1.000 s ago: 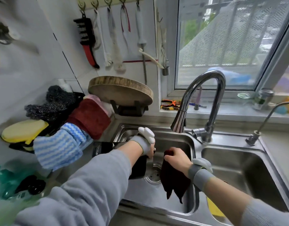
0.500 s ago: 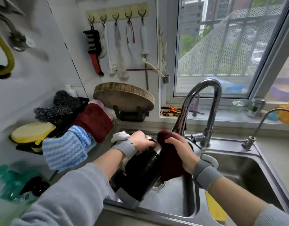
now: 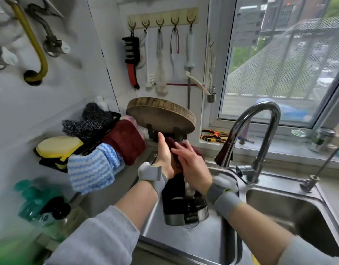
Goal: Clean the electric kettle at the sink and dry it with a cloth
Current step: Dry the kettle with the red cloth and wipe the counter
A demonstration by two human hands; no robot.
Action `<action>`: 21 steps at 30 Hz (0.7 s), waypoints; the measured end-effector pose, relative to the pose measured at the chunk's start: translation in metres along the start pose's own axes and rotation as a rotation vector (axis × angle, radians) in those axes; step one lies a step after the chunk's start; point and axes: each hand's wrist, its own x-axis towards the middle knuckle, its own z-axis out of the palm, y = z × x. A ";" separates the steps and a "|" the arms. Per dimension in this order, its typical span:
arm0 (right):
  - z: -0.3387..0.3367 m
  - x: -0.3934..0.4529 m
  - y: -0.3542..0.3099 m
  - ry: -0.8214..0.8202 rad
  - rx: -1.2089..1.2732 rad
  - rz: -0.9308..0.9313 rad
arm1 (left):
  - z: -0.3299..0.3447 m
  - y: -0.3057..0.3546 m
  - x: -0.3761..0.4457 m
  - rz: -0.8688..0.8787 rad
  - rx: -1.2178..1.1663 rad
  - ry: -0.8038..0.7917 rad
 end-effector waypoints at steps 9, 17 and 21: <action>0.009 -0.054 0.026 -0.163 0.310 -0.027 | -0.048 0.001 0.100 0.056 -0.005 0.187; 0.020 -0.031 0.037 0.055 -0.047 -0.232 | -0.014 0.033 0.023 0.074 -0.020 0.134; 0.026 -0.030 0.036 0.161 -0.130 -0.204 | 0.001 0.039 0.000 0.040 -0.054 0.208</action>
